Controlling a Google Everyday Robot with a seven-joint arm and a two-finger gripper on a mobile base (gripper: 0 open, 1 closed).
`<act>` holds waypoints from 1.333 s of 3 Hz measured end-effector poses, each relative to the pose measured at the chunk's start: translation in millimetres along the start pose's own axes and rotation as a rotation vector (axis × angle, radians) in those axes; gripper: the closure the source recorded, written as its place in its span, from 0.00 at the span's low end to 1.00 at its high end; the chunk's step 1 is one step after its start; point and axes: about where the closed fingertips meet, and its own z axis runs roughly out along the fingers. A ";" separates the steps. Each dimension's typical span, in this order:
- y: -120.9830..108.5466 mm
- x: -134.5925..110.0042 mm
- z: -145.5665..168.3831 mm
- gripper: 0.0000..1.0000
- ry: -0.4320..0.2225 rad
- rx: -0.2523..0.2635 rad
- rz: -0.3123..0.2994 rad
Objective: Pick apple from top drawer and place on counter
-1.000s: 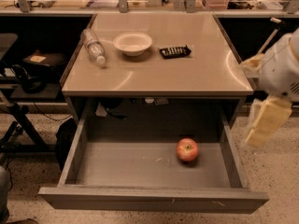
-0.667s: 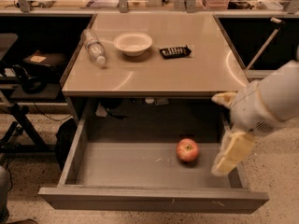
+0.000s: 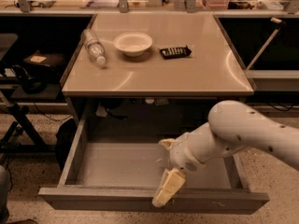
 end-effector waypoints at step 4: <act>-35.8 -48.5 -78.5 0.00 0.163 0.477 -0.109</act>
Offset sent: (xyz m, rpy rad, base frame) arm 0.0201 -0.0275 0.0769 -0.1648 -0.2624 -0.1467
